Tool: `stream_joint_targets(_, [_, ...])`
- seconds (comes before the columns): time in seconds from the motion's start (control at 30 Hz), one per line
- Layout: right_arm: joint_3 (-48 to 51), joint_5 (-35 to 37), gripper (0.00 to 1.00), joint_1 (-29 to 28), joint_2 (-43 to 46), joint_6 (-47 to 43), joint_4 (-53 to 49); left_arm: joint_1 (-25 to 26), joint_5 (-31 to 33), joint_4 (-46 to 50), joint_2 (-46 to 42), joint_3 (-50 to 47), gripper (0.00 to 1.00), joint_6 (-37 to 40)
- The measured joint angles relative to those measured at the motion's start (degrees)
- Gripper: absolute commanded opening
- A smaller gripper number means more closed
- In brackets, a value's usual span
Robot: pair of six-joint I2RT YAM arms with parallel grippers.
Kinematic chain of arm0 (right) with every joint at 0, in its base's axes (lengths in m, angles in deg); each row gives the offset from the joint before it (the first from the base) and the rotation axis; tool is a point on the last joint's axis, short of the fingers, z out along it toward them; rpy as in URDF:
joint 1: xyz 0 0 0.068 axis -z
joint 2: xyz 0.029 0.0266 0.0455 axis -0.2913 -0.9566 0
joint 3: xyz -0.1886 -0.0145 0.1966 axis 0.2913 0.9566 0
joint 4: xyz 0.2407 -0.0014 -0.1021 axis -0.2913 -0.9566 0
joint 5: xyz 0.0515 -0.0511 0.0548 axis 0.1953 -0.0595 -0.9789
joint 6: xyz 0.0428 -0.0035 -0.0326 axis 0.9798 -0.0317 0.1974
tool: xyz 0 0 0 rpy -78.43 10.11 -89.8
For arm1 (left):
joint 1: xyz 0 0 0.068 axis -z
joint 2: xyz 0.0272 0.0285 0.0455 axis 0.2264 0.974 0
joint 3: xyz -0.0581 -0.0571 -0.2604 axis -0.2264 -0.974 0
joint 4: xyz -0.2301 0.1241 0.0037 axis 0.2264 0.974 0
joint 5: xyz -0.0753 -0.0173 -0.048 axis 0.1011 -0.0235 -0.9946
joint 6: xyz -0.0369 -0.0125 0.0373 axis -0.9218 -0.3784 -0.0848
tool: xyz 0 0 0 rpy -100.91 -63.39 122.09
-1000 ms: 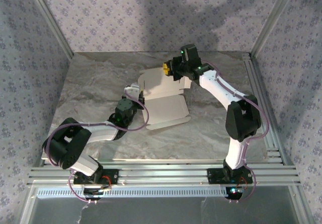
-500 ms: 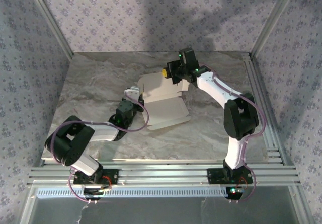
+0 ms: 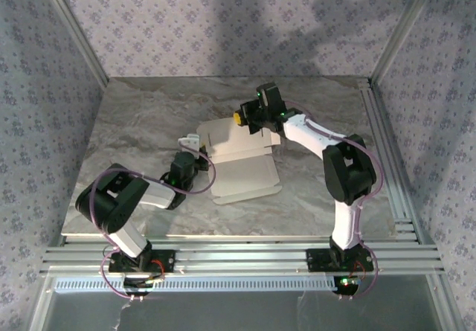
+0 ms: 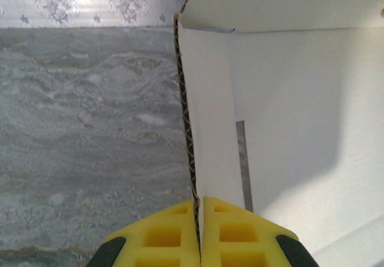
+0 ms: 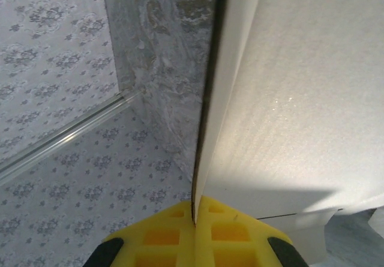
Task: Fold the paper box
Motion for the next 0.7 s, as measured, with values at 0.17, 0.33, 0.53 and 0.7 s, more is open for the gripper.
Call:
stream_joint_targets(0.17, [5.2, 1.2, 0.0, -0.6, 2.1, 0.0, 4.9, 0.0, -0.1, -1.5, 1.4, -0.5, 0.0, -1.3])
stream_joint_targets(0.33, [8.4, 1.8, 0.0, -1.0, 3.2, -0.2, 9.0, 0.0, 0.4, -5.6, 3.9, -1.1, 0.0, -3.4])
stream_joint_targets(0.53, [10.2, 1.8, 0.0, -1.0, 4.9, -1.9, 9.6, 0.0, 0.3, -8.5, 5.3, -1.6, 0.0, -5.8])
stream_joint_targets(0.7, [13.5, 2.1, 0.0, -1.1, 7.3, -3.1, 11.1, 0.1, 0.3, -9.5, 5.3, -1.6, 0.0, -6.8])
